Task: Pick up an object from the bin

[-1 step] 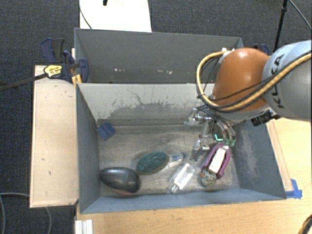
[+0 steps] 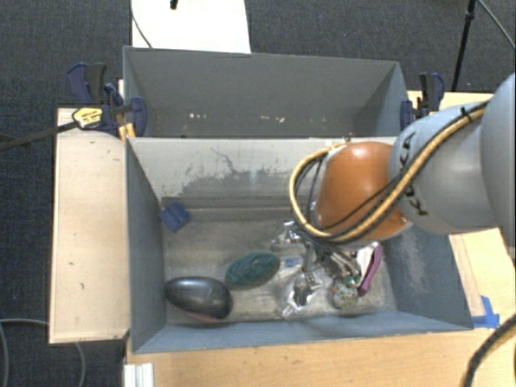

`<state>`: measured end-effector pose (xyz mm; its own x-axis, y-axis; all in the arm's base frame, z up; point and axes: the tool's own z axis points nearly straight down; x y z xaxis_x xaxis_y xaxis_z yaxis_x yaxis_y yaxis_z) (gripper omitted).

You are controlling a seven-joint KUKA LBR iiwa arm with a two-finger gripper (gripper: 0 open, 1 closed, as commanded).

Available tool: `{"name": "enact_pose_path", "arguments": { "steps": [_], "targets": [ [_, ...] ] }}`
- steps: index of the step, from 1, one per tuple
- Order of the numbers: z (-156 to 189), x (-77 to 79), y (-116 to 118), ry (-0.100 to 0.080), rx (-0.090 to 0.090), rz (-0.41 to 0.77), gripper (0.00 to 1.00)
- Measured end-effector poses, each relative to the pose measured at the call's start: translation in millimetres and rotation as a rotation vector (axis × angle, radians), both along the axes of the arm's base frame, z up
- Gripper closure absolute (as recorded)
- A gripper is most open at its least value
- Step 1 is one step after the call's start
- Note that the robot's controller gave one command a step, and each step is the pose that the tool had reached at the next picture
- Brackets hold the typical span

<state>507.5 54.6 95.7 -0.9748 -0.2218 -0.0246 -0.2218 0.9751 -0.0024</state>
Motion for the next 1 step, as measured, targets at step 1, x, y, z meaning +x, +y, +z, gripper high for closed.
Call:
{"name": "enact_pose_path", "arguments": {
  "steps": [1],
  "targets": [
    [-2.6, -2.0, 1.4, 0.007, 0.002, 0.000, 1.00]
  ]
}}
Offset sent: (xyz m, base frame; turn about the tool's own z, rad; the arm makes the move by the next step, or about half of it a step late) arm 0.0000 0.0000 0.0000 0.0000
